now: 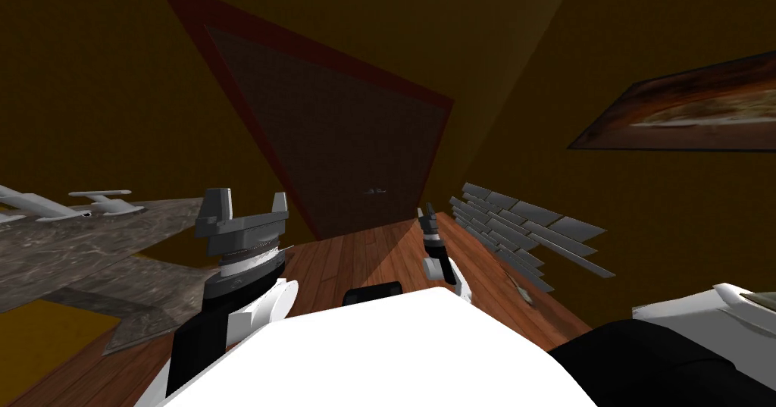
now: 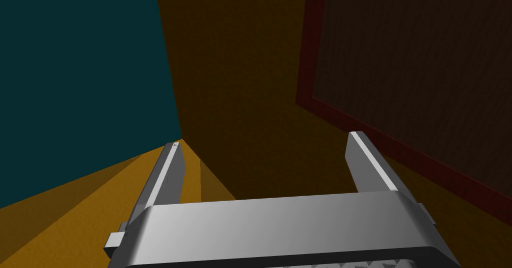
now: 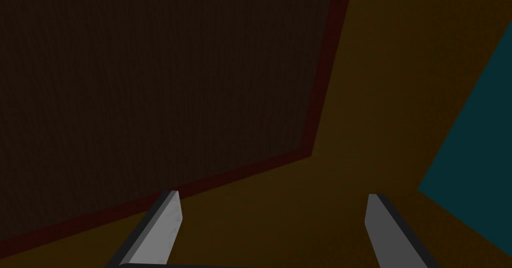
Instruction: Pull the door open
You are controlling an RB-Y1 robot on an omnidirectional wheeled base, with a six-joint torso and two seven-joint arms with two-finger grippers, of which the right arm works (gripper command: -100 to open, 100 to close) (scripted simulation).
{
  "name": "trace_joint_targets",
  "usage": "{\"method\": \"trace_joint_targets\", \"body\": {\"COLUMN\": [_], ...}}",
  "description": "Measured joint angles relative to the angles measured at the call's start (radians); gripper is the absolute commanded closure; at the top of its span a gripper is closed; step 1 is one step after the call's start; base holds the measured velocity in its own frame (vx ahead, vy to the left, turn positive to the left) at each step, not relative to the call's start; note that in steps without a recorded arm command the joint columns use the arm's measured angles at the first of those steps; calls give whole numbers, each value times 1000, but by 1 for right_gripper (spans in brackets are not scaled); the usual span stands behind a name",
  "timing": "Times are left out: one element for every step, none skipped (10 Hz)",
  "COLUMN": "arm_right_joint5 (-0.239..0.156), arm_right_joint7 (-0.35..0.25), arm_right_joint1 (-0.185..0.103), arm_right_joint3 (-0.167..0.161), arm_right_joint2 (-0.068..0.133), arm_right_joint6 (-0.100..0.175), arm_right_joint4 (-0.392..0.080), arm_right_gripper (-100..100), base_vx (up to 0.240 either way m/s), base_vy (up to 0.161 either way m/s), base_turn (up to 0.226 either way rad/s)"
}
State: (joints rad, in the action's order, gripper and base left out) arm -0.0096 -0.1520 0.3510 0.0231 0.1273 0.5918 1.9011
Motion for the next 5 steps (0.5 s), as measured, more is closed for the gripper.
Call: {"method": "trace_joint_targets", "body": {"arm_right_joint5": [-3,-8,-9,-11,-15], "arm_right_joint7": [-4,-10,-10,-12,-16], "arm_right_joint1": [-6,-14,-24,-33,-48], "arm_right_joint3": [0,3,-1,-2,0], "arm_right_joint2": [7,16,17,22,30], "arm_right_joint6": [6,8,16,28,33], "arm_right_joint4": [-26,-51,-83,-118,-152], "arm_right_gripper": [-100,-100,-100,-100,-100], "base_vx": [96,112,102,95,103], "base_vy": [24,36,50,37,31], "base_turn": [58,63,72,70,86]}}
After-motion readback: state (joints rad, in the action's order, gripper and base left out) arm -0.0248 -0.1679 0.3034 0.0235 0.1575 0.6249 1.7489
